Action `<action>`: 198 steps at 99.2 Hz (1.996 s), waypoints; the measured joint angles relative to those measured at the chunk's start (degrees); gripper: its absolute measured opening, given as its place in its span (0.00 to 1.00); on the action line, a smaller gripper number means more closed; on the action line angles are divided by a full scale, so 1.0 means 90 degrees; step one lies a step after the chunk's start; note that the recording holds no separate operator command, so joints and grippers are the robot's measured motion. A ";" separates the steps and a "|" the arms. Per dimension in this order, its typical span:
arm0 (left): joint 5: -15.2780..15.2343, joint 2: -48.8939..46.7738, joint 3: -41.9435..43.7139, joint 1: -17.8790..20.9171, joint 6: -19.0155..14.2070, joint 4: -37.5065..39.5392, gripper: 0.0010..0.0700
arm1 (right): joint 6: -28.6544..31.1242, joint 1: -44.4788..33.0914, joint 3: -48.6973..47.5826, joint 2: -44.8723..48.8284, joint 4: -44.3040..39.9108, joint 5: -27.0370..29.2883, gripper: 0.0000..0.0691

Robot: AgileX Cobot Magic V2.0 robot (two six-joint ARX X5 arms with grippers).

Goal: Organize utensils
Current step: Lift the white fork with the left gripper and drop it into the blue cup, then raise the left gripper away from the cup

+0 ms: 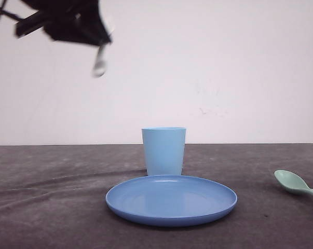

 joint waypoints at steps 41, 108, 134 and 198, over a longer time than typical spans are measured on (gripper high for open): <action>0.0010 0.1931 -0.0002 -0.0308 0.0818 0.2914 0.05 | -0.0012 0.0000 0.0000 0.0168 0.0243 0.0206 0.69; 0.0313 0.3531 0.0478 -0.0355 0.0903 0.3206 0.05 | -0.0321 0.0000 0.0000 0.0170 0.0168 0.0495 0.69; 0.0328 0.3679 0.0478 -0.0488 0.0903 0.2951 0.05 | -0.0362 0.0000 0.0000 0.0170 0.0163 0.0495 0.69; 0.0129 0.2008 0.0478 -0.0500 0.0908 0.1178 0.39 | -0.0143 0.0221 0.0000 0.0172 -0.0318 0.0486 0.69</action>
